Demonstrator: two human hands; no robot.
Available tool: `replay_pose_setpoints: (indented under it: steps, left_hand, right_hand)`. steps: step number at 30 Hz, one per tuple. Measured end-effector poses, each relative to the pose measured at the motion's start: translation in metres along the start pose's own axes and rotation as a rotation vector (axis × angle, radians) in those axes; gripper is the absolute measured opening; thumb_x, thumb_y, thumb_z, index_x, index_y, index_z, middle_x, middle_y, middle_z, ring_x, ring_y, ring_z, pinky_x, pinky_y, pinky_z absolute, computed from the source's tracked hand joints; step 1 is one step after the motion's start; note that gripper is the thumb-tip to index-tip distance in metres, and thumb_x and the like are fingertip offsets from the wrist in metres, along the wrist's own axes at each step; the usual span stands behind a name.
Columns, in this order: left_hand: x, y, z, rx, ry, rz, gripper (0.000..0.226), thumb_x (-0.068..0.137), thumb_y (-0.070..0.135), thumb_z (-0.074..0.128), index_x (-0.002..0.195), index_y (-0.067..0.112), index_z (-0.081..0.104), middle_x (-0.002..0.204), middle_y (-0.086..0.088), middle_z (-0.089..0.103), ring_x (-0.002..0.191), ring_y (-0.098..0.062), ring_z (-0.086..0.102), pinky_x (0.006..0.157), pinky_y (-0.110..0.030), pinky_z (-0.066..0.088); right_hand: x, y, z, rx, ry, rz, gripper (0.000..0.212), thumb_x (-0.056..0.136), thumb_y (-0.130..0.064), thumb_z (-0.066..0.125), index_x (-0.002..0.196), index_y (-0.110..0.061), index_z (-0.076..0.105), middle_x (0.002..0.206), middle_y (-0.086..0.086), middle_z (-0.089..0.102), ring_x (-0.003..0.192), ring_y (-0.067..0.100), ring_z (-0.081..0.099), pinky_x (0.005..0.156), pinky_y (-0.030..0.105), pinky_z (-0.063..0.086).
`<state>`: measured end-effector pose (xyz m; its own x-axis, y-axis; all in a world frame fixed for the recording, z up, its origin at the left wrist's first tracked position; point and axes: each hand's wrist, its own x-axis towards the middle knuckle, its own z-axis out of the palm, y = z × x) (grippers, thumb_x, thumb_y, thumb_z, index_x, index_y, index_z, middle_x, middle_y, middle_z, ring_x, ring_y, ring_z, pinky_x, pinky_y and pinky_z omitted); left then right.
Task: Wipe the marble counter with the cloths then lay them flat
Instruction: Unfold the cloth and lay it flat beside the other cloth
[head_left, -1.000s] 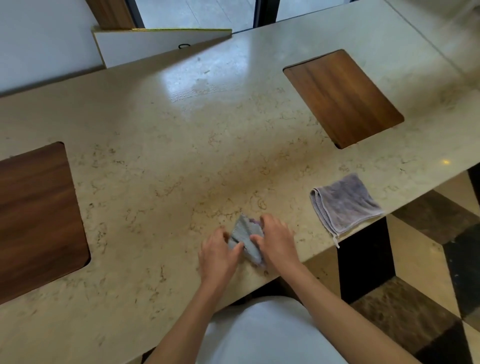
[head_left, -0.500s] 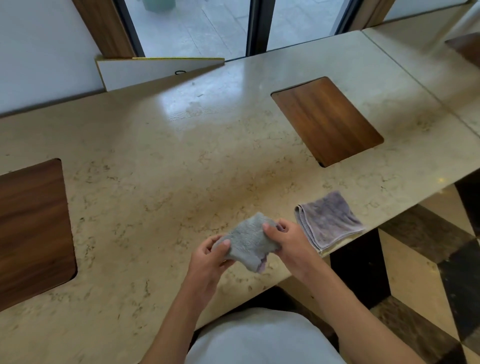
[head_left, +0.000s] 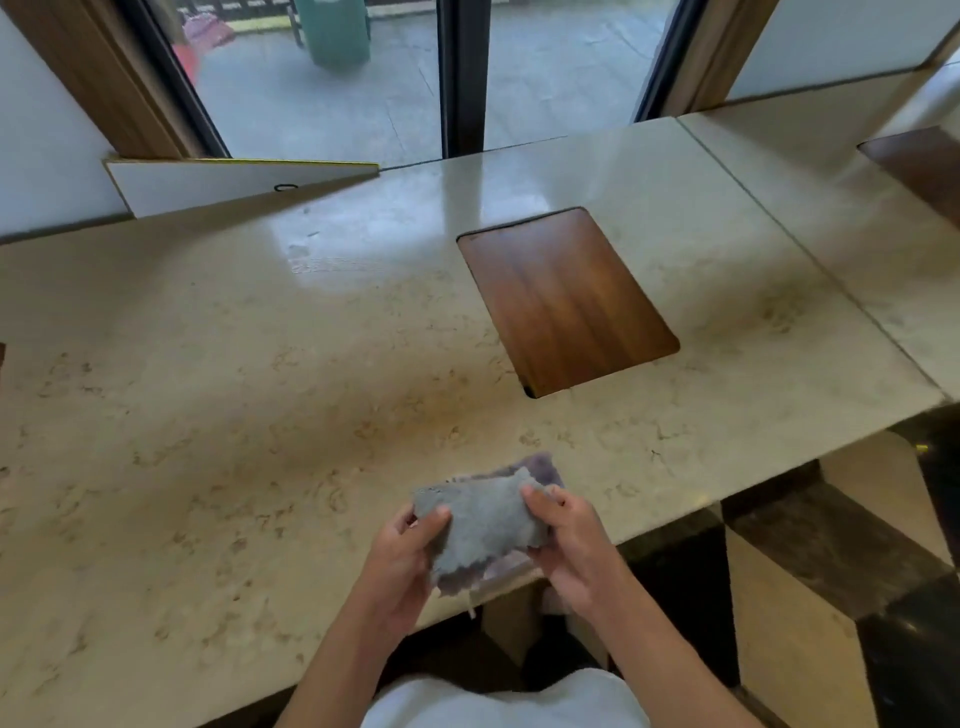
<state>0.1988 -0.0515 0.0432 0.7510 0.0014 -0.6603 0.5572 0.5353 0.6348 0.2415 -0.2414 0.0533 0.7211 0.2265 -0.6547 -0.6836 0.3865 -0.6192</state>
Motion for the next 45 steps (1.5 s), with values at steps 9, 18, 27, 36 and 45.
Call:
replay_pose_setpoints:
  steps: [9,18,27,36,45]
  left_hand:
    - [0.048,-0.059,0.141,0.027,0.276,-0.03,0.023,0.097,0.01,0.063,0.117,0.0,0.065,0.108,-0.02,0.074,0.093,-0.033,0.073,0.064,-0.035,0.06]
    - [0.098,-0.077,0.204,0.414,0.514,0.059,0.043,0.088,0.007,0.064,0.129,0.016,0.054,0.094,-0.002,0.064,0.083,-0.017,0.064,0.07,-0.036,0.058]
    - [0.099,-0.096,0.22,0.795,0.578,0.04,0.029,0.084,0.011,0.067,0.106,0.018,0.048,0.087,-0.012,0.068,0.072,-0.023,0.064,0.056,-0.03,0.051]
    - [0.083,-0.119,0.228,0.795,0.621,0.034,0.037,0.083,0.005,0.07,0.086,0.019,0.036,0.086,-0.005,0.051,0.063,-0.019,0.056,0.053,-0.029,0.041]
    - [0.072,-0.126,0.22,0.433,0.663,-0.06,0.015,0.093,0.015,0.065,0.095,0.002,0.057,0.096,-0.019,0.07,0.075,-0.027,0.072,0.059,-0.03,0.061]
  right_hand:
    - [0.011,-0.076,-0.132,-0.402,0.151,-0.107,0.018,0.091,0.009,0.064,0.1,0.001,0.051,0.104,0.025,0.073,0.096,0.035,0.074,0.084,0.054,0.06]
    - [0.057,-0.113,-0.17,-0.784,0.373,-0.197,0.017,0.097,-0.009,0.062,0.112,-0.017,0.058,0.109,-0.001,0.067,0.095,0.008,0.066,0.069,0.023,0.058]
    - [0.063,-0.116,-0.195,-1.165,0.413,-0.136,0.015,0.089,-0.017,0.068,0.091,-0.019,0.054,0.092,0.0,0.06,0.084,0.02,0.06,0.066,0.036,0.051]
    - [0.054,-0.107,-0.211,-1.113,0.435,-0.081,0.017,0.088,-0.011,0.068,0.079,-0.014,0.053,0.079,0.008,0.067,0.068,0.03,0.069,0.063,0.052,0.061]
    - [0.037,-0.103,-0.216,-1.144,0.311,-0.096,0.017,0.092,-0.028,0.06,0.084,-0.022,0.046,0.083,0.004,0.064,0.075,0.029,0.065,0.066,0.047,0.056]
